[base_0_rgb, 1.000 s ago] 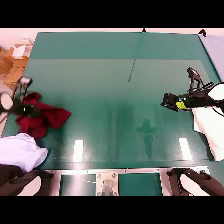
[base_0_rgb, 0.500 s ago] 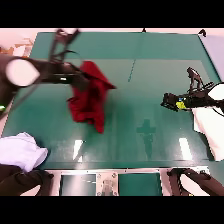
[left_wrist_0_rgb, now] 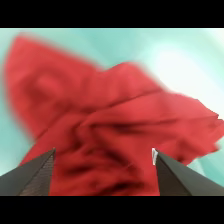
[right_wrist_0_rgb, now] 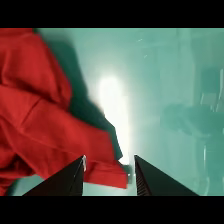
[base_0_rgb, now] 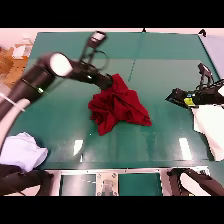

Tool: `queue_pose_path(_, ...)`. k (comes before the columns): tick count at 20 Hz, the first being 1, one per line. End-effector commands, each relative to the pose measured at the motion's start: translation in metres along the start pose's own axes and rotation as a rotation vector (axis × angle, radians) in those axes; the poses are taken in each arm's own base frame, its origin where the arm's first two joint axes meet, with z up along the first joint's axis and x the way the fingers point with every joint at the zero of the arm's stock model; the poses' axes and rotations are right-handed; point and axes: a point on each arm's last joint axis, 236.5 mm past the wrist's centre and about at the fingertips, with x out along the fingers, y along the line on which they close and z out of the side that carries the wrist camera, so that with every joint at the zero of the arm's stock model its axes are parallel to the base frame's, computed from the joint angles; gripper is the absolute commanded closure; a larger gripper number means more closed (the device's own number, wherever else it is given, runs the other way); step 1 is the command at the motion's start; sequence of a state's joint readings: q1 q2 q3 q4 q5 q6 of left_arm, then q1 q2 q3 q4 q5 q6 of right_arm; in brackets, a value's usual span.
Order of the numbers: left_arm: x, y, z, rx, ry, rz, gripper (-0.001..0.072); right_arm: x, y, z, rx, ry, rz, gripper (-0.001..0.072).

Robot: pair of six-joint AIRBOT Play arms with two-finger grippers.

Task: Fold the shirts.

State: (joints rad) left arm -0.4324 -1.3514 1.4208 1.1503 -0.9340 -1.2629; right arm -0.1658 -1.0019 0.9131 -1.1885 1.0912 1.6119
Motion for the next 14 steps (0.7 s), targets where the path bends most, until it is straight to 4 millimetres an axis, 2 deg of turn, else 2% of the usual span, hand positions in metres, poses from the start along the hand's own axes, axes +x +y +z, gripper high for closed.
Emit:
queue_pose_path(1, -0.039, 0.068, -0.042, -0.216, 0.171, 0.053, 0.0012, 0.009, -0.01, -0.004, -0.017, 0.028, -0.002, 0.0292)
queue_pose_path(3, -0.042, 0.089, -0.089, -0.316, 0.29, 0.054, 0.0012, 0.032, -0.003, -0.019, -0.054, 0.091, 0.032, 0.0292)
queue_pose_path(4, -0.035, 0.094, -0.106, -0.352, 0.312, 0.053, 0.0011, 0.047, 0.002, -0.027, -0.069, 0.131, 0.051, 0.0291)
queue_pose_path(6, -0.006, 0.09, -0.129, -0.423, 0.29, 0.023, 0.0012, 0.076, 0.014, -0.045, -0.092, 0.225, 0.087, 0.0291)
queue_pose_path(10, 0.053, 0.075, -0.139, -0.596, 0.137, -0.125, 0.0012, 0.127, 0.034, -0.076, -0.136, 0.339, 0.129, 0.0291)
queue_pose_path(12, 0.075, 0.064, -0.142, -0.647, 0.135, -0.199, 0.0013, 0.141, 0.036, -0.087, -0.147, 0.375, 0.131, 0.0291)
queue_pose_path(14, 0.095, 0.05, -0.148, -0.662, 0.154, -0.242, 0.0013, 0.148, 0.035, -0.089, -0.144, 0.388, 0.127, 0.0292)
